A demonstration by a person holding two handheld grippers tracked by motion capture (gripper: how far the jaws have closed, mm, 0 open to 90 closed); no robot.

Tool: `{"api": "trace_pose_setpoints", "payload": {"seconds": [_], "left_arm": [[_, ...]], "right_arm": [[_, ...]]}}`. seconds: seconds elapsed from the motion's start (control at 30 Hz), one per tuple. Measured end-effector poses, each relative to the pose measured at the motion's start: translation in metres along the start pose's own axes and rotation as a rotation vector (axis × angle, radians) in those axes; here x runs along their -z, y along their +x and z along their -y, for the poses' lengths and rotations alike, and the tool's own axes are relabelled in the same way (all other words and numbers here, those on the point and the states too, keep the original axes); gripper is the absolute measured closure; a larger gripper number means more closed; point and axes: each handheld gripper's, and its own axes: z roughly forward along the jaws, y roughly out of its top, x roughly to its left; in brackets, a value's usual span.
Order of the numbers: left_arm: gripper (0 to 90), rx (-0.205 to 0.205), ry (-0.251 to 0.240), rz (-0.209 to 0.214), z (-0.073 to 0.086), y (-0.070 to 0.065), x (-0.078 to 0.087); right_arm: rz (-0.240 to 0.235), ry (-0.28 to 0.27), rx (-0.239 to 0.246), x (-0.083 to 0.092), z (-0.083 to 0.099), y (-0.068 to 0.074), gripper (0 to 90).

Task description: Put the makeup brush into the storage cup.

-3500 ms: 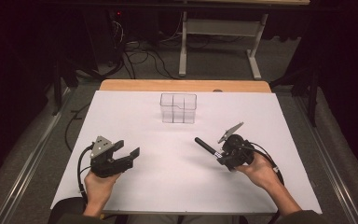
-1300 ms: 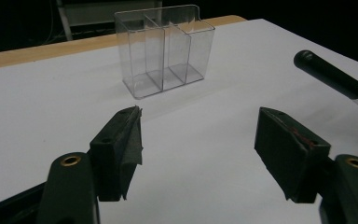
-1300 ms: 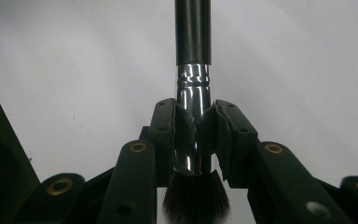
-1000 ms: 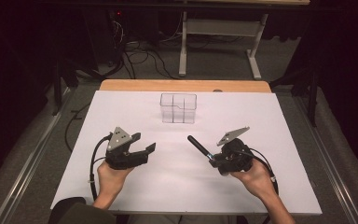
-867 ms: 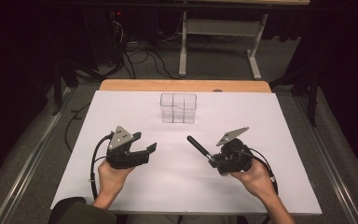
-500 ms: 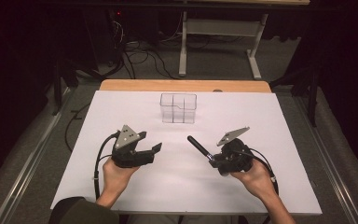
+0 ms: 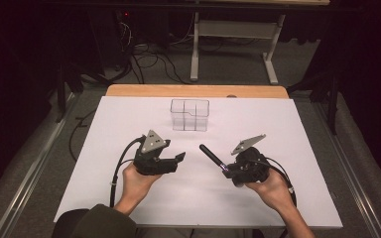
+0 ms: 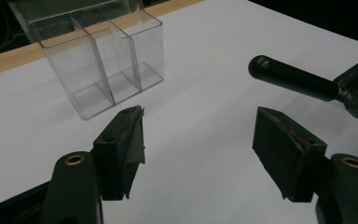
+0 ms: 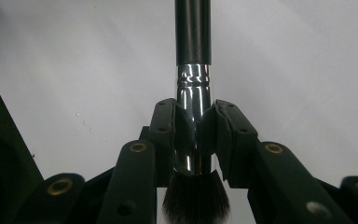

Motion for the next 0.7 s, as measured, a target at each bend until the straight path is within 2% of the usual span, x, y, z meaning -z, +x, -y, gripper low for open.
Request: {"api": "trace_pose_setpoints", "payload": {"seconds": [0.2, 0.37, 0.47, 0.7], "left_arm": [[32.6, -0.057, 0.015, 0.01, -0.005, -0.007, -0.01], [32.5, -0.06, 0.024, 0.02, -0.006, -0.01, -0.016], [32.8, -0.085, 0.043, 0.025, -0.006, -0.013, -0.021], [31.8, -0.088, 0.056, 0.036, -0.007, -0.014, -0.027]], "right_arm": [[-0.001, 0.005, -0.002, 0.0, 0.0, 0.001, 72.2], [-0.005, 0.004, -0.004, 0.0, 0.0, 0.0, 72.2], [-0.002, 0.005, -0.002, 0.0, 0.0, 0.001, 72.2], [-0.005, 0.007, 0.0, 0.0, 0.0, 0.001, 72.2]]}}
